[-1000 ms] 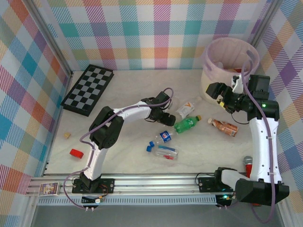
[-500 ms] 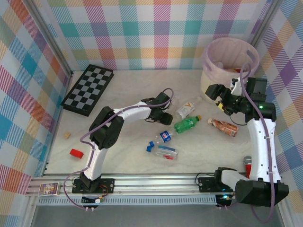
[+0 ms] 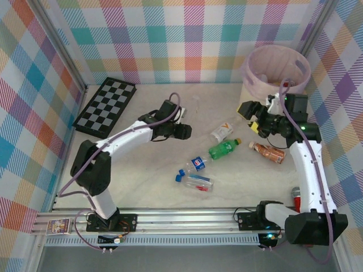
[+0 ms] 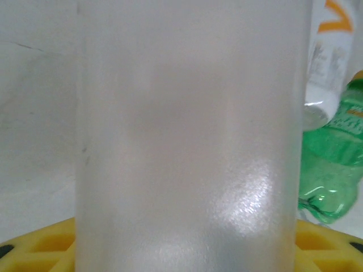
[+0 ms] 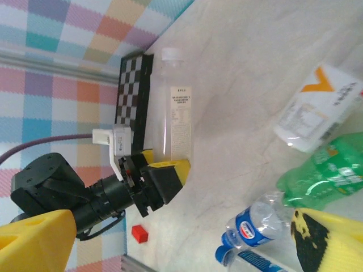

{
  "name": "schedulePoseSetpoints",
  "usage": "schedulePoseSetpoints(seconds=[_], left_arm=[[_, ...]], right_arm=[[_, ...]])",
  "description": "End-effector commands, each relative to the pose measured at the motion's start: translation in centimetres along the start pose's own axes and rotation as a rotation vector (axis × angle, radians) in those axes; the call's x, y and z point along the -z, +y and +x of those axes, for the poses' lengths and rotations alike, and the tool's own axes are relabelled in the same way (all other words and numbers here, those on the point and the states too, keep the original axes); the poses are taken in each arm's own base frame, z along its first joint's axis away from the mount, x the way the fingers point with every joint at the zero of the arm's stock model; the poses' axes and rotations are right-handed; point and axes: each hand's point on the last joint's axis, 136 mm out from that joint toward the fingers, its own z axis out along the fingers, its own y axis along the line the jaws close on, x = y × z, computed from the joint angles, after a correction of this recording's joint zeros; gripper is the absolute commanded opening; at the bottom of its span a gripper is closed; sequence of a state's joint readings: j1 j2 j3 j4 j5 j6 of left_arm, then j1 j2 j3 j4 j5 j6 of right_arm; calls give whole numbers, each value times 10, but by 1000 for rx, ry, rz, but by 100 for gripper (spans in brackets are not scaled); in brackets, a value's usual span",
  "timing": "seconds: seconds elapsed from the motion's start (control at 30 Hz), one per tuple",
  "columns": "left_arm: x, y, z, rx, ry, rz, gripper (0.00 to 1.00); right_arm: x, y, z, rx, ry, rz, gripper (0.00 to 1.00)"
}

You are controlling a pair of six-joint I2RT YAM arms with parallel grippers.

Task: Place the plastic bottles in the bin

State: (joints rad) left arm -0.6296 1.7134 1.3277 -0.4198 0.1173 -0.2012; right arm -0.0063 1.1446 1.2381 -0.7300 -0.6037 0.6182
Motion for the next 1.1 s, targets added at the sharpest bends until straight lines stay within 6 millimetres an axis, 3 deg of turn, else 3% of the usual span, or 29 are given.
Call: schedulePoseSetpoints(seconds=[0.0,0.3,0.6,0.83,1.07], left_arm=[[18,-22,3,-15,-26,118,43],[47,-49,8,-6,-120,309,28],[43,-62,17,-38,-105,350,27],[37,-58,17,-35,-104,315,27],[36,-64,14,-36,-102,329,36]], right_arm=[[-19,22,-4,44,15,-45,97],[-105,44,11,105,163,-24,99],[-182,45,24,106,294,6,97],[-190,32,33,87,312,41,69],[-179,31,27,123,274,76,61]])
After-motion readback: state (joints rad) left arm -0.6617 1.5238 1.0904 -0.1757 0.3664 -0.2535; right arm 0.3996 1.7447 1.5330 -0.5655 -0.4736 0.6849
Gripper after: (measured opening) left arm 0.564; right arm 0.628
